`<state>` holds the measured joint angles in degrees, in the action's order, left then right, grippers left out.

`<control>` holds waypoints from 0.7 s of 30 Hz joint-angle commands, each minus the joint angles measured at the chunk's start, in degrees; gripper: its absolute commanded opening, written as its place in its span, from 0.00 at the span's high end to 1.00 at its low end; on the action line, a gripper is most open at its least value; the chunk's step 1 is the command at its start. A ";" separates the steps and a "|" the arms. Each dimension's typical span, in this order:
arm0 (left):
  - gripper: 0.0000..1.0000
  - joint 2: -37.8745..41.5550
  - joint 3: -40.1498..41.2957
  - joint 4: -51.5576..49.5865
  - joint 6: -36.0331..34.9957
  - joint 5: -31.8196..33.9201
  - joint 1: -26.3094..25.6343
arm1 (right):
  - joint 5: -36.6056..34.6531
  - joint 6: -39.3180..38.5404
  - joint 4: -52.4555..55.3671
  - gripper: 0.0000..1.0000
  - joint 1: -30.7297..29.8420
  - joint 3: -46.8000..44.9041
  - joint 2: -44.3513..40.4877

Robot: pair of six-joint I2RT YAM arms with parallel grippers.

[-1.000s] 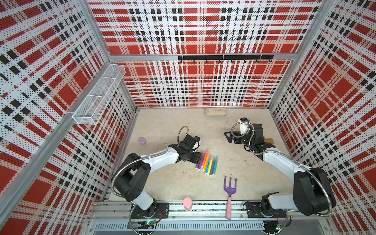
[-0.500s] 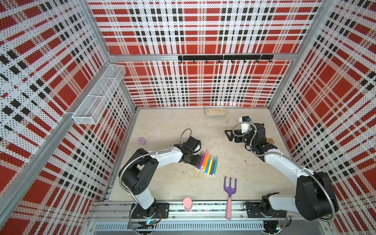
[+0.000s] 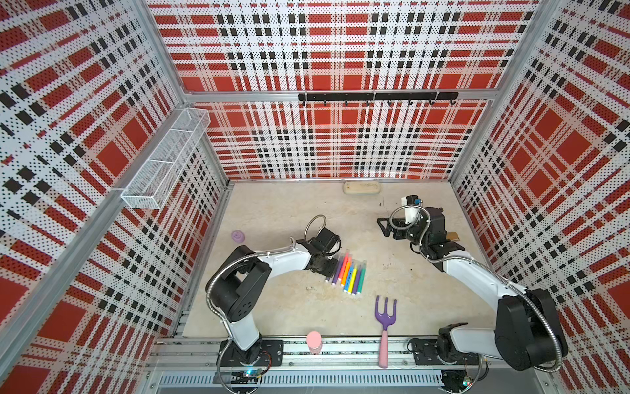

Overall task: Remove pen caps from pens
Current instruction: Pick up the pen from the center of the table.

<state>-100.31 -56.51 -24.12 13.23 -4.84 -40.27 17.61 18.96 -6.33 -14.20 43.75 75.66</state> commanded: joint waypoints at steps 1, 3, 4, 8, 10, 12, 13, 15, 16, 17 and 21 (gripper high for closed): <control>0.69 -1.64 -0.05 -2.68 0.05 0.78 -0.51 | -0.18 0.54 -2.87 0.04 -0.13 -0.77 -1.04; 0.71 -1.77 0.00 -2.84 0.11 0.95 -0.67 | -0.01 0.61 -2.84 0.05 -0.13 -0.86 -1.05; 0.71 -1.95 -0.06 -2.94 0.09 1.10 -0.82 | 0.34 0.64 -3.01 0.05 -0.13 -0.94 -1.04; 0.77 -3.11 -0.29 -3.48 0.14 2.09 -1.39 | 0.63 0.96 -3.74 0.05 -0.16 -1.55 -1.55; 0.80 -3.74 -0.33 -3.39 0.48 2.25 -1.67 | 0.03 1.08 -3.74 0.05 -0.19 -1.82 -1.75; 0.83 -4.48 -0.43 -3.35 0.98 2.34 -1.80 | -0.51 1.16 -3.68 0.05 -0.14 -2.00 -2.13; 0.84 -4.71 -0.63 -3.28 1.02 2.08 -1.87 | -0.71 1.13 -3.63 0.05 -0.20 -2.08 -2.20; 0.86 -4.18 -1.16 -3.07 1.56 2.49 -1.83 | -0.47 0.92 -3.75 0.06 -0.16 -2.32 -2.36; 0.87 -3.28 -1.13 -2.51 1.63 3.15 -1.83 | -0.11 0.89 -3.91 0.06 -0.17 -2.39 -2.35; 0.87 -1.77 -0.61 -1.43 2.14 3.97 -1.66 | 0.19 0.79 -4.34 0.06 -0.21 -2.56 -2.12; 0.88 5.76 2.31 3.61 3.51 6.49 -0.21 | 2.54 2.59 -8.59 0.08 -0.22 -3.65 -1.29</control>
<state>-99.61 -55.88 -23.22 15.14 -1.02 -41.25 18.15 20.16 -9.04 -14.20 41.01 74.61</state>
